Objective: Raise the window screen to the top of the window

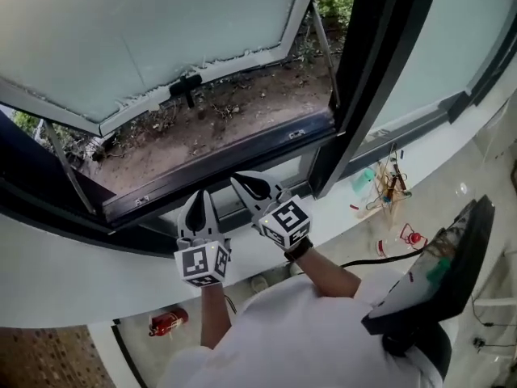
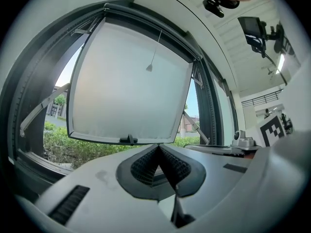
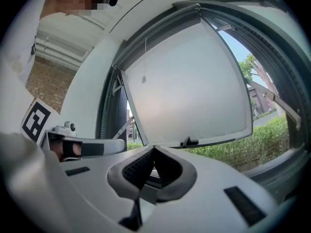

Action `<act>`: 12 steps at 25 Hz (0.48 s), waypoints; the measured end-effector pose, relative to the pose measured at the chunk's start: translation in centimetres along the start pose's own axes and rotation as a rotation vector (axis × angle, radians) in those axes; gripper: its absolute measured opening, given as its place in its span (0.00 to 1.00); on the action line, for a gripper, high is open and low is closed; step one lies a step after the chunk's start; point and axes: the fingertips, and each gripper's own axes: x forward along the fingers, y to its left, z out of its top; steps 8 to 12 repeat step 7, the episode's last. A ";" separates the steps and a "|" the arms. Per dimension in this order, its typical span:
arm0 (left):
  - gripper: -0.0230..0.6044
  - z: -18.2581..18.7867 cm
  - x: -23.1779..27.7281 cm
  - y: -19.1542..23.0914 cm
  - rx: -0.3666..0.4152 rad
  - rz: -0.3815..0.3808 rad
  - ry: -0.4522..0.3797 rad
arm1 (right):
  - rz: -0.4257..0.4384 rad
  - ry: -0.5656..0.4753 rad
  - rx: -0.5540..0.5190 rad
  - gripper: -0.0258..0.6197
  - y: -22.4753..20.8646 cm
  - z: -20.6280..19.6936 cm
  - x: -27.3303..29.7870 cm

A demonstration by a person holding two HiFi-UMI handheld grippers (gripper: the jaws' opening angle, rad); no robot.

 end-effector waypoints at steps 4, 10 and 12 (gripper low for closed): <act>0.04 0.5 0.2 0.0 -0.008 -0.002 -0.015 | 0.019 0.016 -0.018 0.04 0.6 -0.3 0.2; 0.04 0.5 0.2 0.4 -0.013 0.007 -0.017 | 0.026 0.031 -0.020 0.04 0.7 -0.7 0.6; 0.04 0.5 0.2 0.4 -0.013 0.007 -0.017 | 0.026 0.031 -0.020 0.04 0.7 -0.7 0.6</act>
